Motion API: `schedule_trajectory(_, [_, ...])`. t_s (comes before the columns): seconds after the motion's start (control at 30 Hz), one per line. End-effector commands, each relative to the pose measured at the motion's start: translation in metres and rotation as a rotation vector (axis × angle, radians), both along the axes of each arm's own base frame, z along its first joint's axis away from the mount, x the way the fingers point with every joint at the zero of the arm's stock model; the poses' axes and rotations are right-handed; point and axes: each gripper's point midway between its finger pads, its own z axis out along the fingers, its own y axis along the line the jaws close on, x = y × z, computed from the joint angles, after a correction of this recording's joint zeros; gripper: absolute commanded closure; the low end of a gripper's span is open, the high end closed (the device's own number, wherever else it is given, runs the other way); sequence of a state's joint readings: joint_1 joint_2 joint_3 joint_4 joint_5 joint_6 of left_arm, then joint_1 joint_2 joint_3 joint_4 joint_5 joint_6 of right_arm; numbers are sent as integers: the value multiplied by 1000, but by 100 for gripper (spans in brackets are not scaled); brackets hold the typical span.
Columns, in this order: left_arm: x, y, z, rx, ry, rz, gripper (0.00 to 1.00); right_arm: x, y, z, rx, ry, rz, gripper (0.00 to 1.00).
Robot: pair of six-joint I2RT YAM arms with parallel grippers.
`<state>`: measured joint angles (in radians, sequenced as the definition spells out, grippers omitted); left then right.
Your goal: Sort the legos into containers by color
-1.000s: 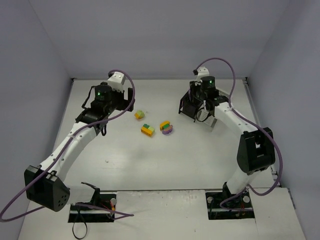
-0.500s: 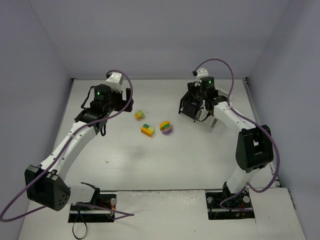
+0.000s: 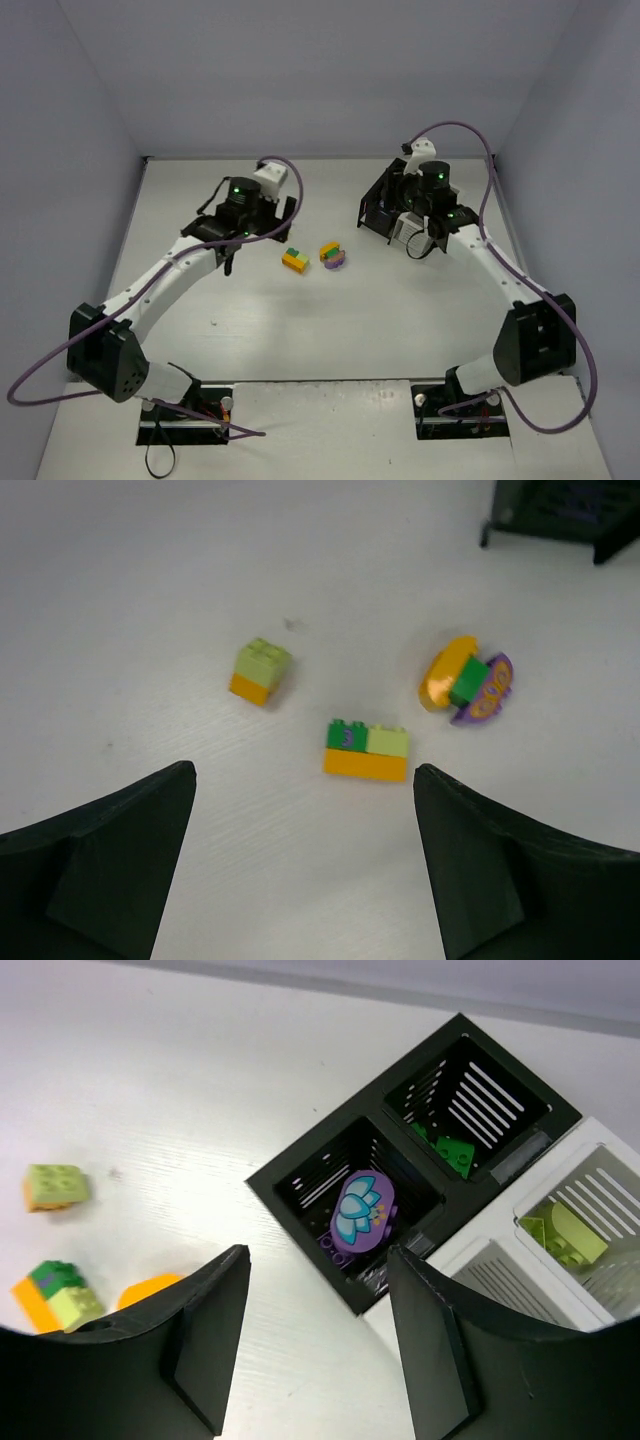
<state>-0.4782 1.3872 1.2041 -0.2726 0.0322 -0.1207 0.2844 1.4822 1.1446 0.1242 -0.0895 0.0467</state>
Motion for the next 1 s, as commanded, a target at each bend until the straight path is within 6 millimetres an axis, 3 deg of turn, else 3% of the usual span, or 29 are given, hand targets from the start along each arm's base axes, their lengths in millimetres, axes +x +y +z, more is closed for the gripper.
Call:
schedule_trajectory(0.0, [-16,-31,-8,131,-7,-115,17,-25,14,54,116,-134,45,46])
schedule_trajectory(0.13, [-22,-52,-52,195,108,-193,17,-53,16,57,160,-144,74,45])
schedule_trajectory(0.33, [-21,-57,-96,247,229,-163,17,-82,16,47,193,-137,99,44])
schedule_trajectory(0.7, [-16,-58,-113,263,267,-131,17,-100,16,22,216,-112,117,44])
schedule_trajectory(0.97, [-10,-60,-150,298,325,-126,17,-102,16,16,209,-106,125,44])
